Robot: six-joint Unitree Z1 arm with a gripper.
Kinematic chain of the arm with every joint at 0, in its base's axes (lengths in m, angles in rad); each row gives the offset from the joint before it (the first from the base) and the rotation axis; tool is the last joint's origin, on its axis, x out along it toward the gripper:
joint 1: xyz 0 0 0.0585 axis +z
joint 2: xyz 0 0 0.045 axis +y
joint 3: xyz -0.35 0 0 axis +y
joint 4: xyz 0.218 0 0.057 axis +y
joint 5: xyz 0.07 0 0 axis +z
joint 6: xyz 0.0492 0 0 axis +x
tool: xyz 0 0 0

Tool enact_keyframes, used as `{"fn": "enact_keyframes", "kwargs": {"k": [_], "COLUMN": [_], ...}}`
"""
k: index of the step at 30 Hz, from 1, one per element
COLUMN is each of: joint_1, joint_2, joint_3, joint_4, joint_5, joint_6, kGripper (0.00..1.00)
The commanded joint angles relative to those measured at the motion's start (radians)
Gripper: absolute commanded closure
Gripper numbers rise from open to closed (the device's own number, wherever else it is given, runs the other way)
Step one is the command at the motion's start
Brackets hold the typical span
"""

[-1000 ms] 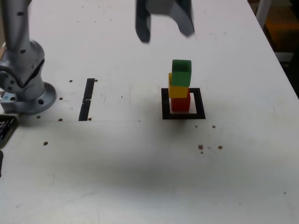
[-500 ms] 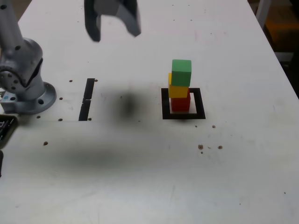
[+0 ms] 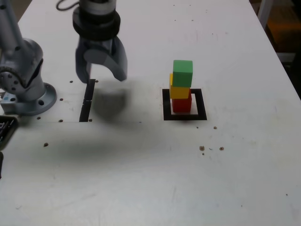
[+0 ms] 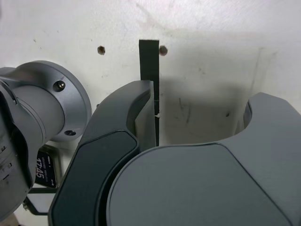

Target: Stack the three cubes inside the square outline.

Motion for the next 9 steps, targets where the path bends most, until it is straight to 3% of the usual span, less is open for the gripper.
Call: {"fn": "enact_keyframes", "kwargs": {"k": [1, 9], "joint_1": [0.002, 0.002], "joint_2": [0.010, 0.019], "joint_3": [0.025, 0.061], "joint_4": [-0.028, -0.092], "joint_5": [-0.019, -0.056], "joint_6": [0.010, 0.031], "kGripper": [0.27, 0.27]}}
